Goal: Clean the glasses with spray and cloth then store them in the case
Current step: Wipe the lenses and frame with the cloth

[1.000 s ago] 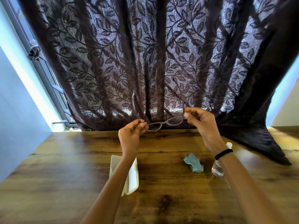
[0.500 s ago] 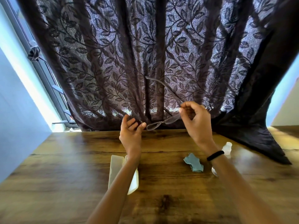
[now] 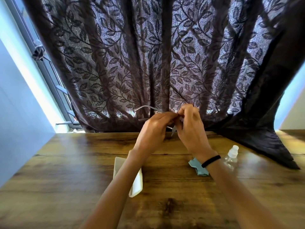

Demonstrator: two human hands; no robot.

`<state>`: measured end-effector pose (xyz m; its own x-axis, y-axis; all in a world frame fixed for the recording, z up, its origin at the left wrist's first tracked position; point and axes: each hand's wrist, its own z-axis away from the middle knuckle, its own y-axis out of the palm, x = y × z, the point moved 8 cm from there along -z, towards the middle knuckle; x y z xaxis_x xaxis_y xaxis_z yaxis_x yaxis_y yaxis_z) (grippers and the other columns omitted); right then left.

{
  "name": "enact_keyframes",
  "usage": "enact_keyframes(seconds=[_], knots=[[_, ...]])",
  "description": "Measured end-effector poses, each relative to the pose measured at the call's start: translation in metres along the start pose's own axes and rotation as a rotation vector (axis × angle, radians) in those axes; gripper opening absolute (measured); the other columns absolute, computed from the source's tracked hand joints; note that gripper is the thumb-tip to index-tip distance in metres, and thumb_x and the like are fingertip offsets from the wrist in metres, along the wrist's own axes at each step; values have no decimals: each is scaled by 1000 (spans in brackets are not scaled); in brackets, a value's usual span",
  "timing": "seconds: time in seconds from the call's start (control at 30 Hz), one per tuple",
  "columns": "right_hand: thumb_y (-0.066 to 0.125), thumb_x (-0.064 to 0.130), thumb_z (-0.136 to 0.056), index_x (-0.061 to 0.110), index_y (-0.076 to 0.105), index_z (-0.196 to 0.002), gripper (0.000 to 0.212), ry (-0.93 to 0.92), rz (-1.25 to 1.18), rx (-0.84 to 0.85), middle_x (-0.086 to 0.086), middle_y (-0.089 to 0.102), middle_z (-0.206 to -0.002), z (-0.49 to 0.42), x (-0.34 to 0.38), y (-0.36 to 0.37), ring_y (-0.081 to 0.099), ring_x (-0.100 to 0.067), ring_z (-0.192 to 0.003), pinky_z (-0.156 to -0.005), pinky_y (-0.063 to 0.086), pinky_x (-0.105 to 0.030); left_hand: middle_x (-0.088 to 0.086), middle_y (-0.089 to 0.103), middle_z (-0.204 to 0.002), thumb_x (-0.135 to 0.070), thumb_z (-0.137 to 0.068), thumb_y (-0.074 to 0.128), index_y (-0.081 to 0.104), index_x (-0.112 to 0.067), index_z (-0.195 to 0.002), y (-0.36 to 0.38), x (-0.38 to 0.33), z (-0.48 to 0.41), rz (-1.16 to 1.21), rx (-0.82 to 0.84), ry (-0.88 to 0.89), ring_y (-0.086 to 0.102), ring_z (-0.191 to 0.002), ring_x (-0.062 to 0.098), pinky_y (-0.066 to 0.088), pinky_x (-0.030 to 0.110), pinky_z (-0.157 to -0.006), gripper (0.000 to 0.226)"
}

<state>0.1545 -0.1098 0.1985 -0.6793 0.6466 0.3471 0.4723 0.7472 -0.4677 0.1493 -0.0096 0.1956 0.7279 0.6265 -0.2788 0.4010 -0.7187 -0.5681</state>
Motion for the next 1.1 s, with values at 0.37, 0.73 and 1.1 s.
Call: enact_keyframes(seconds=[0.37, 0.73, 1.1], knots=[[53, -1, -87, 16, 39, -104, 28, 68, -187, 129, 1, 60, -92, 1, -7, 12, 55, -11, -95, -76, 47, -18, 6, 70, -91, -3, -75, 61, 64, -13, -110, -6, 15, -2, -41, -20, -137, 66, -79, 20, 53, 30, -69, 37], [53, 3, -88, 9, 48, -113, 26, 294, -39, 49, -5, 66, -94, 32, -67, -14, 56, -24, -95, -82, 47, -33, 7, 70, -81, -3, -76, 71, 72, -3, -87, -23, 51, 21, -42, -200, -232, 60, -70, 9, 46, 12, -69, 11], [60, 38, -85, 14, 52, -108, 35, 769, 348, 668, -6, 61, -109, 146, -144, 37, 58, -23, -100, -80, 45, -33, 2, 70, -83, 5, -77, 68, 70, -1, -94, -24, 66, 40, 147, -303, -352, 67, -71, 6, 58, 29, -66, 18]])
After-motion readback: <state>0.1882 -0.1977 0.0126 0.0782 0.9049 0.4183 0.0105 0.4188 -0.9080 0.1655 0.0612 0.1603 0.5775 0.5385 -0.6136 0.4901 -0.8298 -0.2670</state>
